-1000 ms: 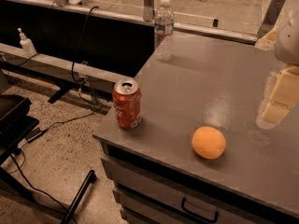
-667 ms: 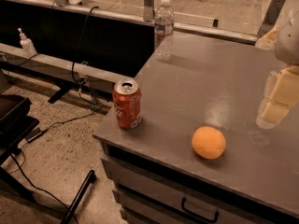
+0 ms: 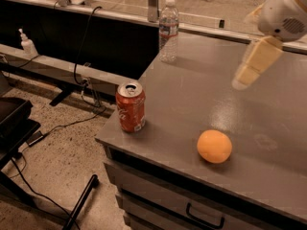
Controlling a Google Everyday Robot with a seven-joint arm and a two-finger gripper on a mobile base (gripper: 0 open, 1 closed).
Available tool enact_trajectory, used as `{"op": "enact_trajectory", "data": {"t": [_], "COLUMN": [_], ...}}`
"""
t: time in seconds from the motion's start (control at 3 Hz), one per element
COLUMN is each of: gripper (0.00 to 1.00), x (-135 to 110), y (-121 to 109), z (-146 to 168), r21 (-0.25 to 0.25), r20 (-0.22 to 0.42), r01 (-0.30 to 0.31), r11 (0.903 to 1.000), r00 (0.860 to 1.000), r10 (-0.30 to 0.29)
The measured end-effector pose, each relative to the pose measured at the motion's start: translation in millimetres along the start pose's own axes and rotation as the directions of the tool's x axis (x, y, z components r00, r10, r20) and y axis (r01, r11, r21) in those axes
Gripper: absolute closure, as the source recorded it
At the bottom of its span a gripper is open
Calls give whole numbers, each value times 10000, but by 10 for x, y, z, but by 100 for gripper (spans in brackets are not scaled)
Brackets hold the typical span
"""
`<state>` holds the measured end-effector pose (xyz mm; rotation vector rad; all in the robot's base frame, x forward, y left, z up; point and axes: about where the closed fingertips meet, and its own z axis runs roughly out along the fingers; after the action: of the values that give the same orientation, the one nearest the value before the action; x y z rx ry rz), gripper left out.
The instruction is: Pick water bottle
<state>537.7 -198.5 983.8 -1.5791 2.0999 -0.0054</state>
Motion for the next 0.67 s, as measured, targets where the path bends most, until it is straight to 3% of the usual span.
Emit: {"op": "enact_trajectory", "data": {"t": [0.33,0.67], "gripper": [0,0], "x": [-272,-611], "y": [-389,-654], "z": [206,486], "r21": [284,447], "r20": [1186,2425], "r01": [-418,-1021], "r11": [9987,9938], "r00": [9922,9661], "r10": [382,883]}}
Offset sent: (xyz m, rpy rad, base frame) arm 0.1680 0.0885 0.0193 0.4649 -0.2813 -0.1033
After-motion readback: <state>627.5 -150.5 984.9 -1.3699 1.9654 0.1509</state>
